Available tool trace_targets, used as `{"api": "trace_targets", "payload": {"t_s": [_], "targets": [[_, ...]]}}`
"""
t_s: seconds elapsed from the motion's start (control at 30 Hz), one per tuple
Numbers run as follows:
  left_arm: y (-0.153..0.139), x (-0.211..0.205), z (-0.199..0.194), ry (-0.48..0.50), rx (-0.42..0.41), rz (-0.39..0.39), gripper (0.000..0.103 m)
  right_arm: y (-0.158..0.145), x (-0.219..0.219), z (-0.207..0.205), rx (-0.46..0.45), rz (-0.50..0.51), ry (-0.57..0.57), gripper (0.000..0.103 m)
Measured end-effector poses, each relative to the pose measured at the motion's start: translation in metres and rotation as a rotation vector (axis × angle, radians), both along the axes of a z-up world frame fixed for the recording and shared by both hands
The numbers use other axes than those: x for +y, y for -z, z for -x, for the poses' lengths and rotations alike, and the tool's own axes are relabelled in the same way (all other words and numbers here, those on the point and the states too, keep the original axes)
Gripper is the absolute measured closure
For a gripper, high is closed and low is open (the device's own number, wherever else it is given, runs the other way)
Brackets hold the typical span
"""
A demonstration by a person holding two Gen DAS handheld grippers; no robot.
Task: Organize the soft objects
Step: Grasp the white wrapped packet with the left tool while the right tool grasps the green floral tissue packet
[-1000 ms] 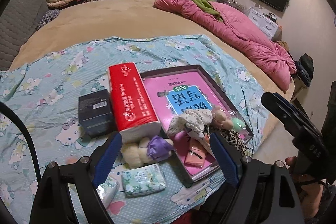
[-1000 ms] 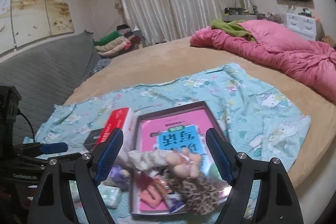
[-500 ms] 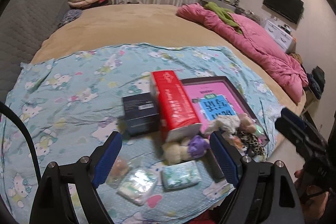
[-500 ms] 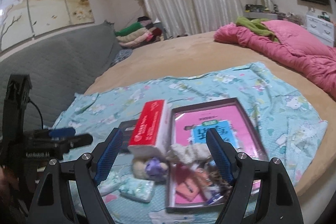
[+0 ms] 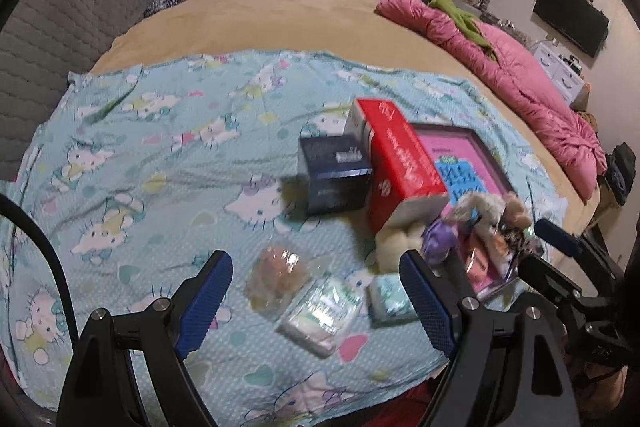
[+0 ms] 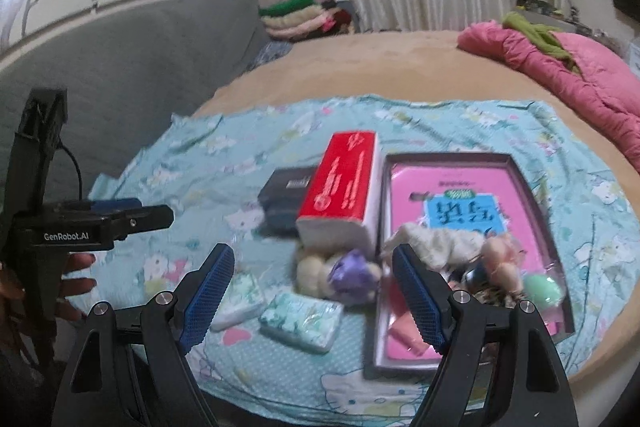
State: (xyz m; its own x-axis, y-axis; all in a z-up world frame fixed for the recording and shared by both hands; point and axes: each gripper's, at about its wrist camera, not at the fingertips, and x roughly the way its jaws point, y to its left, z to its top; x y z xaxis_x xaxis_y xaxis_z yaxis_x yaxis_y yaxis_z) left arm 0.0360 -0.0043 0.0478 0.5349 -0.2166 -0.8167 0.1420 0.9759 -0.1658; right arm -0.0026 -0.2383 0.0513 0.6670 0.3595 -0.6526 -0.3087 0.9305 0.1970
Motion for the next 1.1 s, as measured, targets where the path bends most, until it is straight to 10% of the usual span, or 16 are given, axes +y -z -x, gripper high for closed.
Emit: {"api": "trace_targets", "payload": {"t_s": [1.1], "targets": [[0.129,0.008,-0.017,-0.063,0.317,0.126,0.018,0.116,0.075,-0.030,0.226,0.280,-0.197,0.021]]}}
